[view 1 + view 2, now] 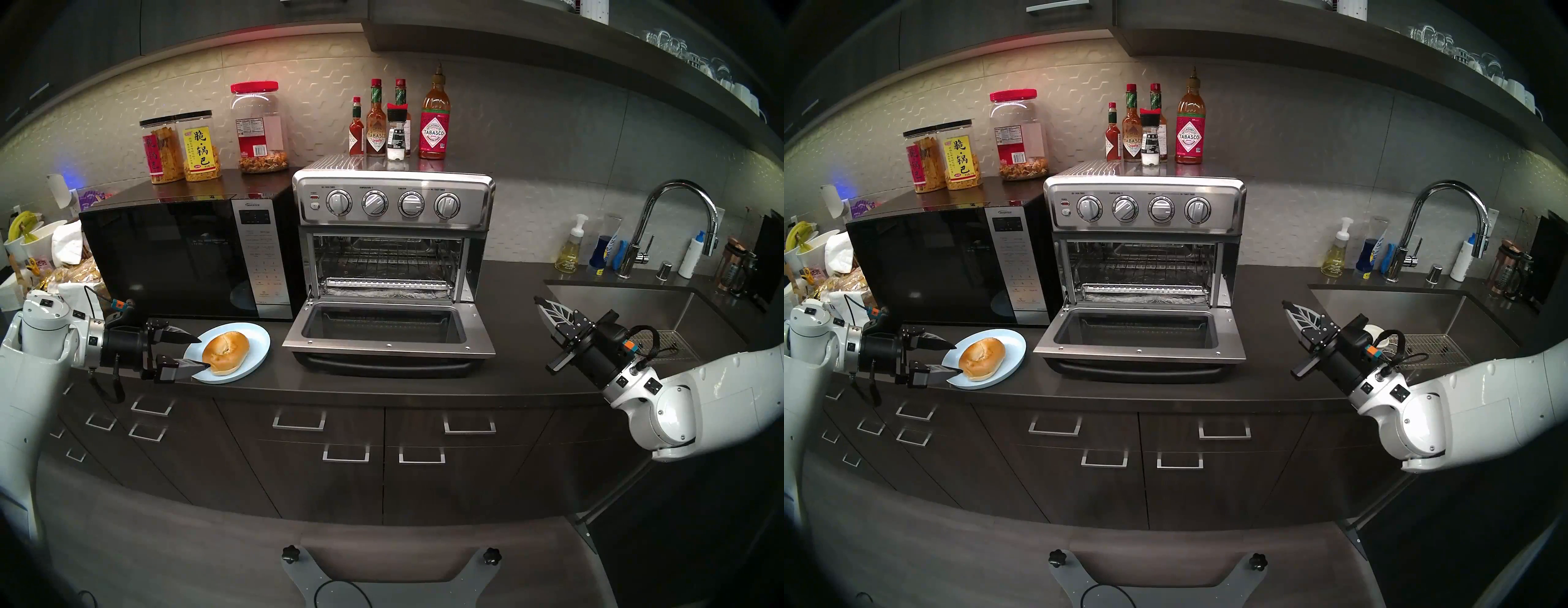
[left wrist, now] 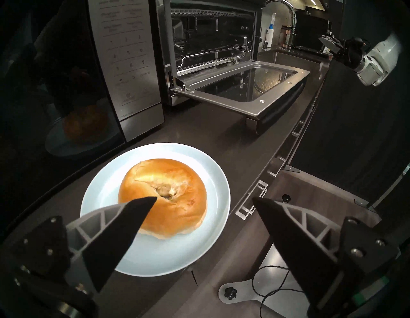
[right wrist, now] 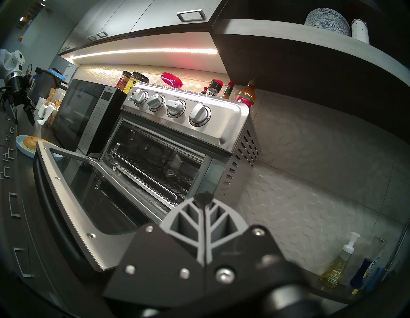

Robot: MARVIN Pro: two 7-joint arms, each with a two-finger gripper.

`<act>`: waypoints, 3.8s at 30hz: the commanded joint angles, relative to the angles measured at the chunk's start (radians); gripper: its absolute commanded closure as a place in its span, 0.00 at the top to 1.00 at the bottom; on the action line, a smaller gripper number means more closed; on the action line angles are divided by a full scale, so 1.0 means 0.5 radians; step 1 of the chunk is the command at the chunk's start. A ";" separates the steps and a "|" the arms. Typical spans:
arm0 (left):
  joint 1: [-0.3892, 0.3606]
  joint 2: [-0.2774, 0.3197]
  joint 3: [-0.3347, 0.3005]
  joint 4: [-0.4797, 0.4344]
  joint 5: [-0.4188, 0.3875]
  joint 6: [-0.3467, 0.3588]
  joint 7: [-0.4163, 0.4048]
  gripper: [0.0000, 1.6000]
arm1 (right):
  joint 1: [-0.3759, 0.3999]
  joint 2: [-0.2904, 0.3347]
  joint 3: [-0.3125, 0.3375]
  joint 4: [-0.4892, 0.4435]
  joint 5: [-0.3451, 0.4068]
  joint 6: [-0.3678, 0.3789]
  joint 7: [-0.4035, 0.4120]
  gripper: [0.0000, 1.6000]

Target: Open the oven and place the bagel inside on the rack

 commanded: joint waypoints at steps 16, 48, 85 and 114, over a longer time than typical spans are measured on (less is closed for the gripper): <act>-0.170 -0.015 0.038 0.044 -0.028 0.082 0.064 1.00 | 0.022 -0.004 0.019 -0.004 -0.005 -0.002 -0.003 0.00; -0.275 -0.080 0.264 0.051 -0.001 0.162 0.136 1.00 | 0.022 -0.004 0.020 -0.004 -0.005 -0.001 -0.003 0.00; -0.355 -0.110 0.409 0.240 0.039 0.033 0.162 1.00 | 0.022 -0.004 0.020 -0.004 -0.005 -0.001 -0.003 0.00; -0.367 -0.146 0.501 0.294 0.133 -0.100 0.166 0.76 | 0.022 -0.004 0.020 -0.004 -0.005 -0.001 -0.003 0.00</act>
